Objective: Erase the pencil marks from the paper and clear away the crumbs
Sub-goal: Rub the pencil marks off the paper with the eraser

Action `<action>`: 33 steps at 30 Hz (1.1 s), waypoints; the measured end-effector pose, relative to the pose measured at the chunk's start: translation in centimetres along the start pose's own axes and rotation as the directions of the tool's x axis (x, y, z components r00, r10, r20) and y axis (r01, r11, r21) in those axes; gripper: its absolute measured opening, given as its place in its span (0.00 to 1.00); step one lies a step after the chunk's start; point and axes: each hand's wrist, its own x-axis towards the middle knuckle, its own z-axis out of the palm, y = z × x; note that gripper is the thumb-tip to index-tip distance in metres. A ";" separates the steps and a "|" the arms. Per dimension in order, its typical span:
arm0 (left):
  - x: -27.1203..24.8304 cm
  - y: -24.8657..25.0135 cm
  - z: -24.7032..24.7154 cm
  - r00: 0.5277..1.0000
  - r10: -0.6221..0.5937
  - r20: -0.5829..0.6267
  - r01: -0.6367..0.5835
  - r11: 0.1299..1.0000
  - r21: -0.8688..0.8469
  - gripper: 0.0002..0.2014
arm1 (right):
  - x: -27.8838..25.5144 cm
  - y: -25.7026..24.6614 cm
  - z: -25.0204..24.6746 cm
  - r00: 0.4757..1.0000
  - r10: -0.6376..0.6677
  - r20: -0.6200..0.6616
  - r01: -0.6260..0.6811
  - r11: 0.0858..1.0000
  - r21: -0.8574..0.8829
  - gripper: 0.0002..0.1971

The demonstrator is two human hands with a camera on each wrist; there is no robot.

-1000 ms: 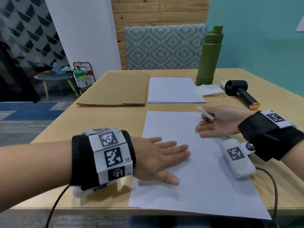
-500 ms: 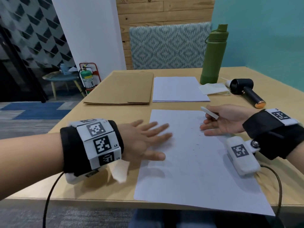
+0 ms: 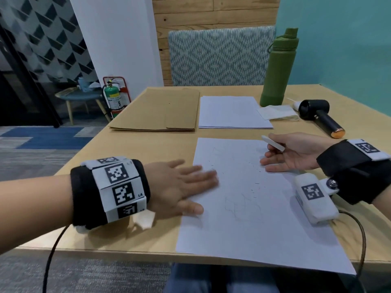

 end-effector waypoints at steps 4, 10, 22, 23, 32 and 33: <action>-0.4 -0.1 0.5 0.996 -0.030 0.079 0.037 0.995 -0.096 0.43 | 0.0 0.0 0.0 1.000 -0.001 -0.005 0.001 1.000 -0.001 0.21; 0.4 -1.6 -1.1 0.968 -0.252 0.017 0.252 0.968 0.019 0.40 | -0.1 0.0 0.1 1.000 0.001 -0.006 -0.001 1.000 -0.011 0.21; 2.4 1.2 -3.0 0.955 -0.208 0.211 0.245 0.954 -0.170 0.41 | 0.2 0.1 0.0 1.000 -0.014 -0.022 0.014 1.000 0.004 0.21; 2.1 0.8 -3.3 0.925 -0.301 0.231 0.330 0.939 -0.094 0.43 | 0.2 0.1 0.0 1.000 -0.013 -0.020 0.013 1.000 0.006 0.21; 3.3 1.5 -2.8 0.989 -0.088 0.122 0.116 0.964 -0.239 0.37 | 0.1 0.1 0.0 1.000 -0.010 -0.014 0.010 1.000 0.016 0.20; 3.4 1.1 -2.6 0.969 -0.196 0.153 0.222 0.957 -0.184 0.39 | 0.1 0.1 0.0 1.000 -0.012 -0.017 0.012 1.000 0.014 0.20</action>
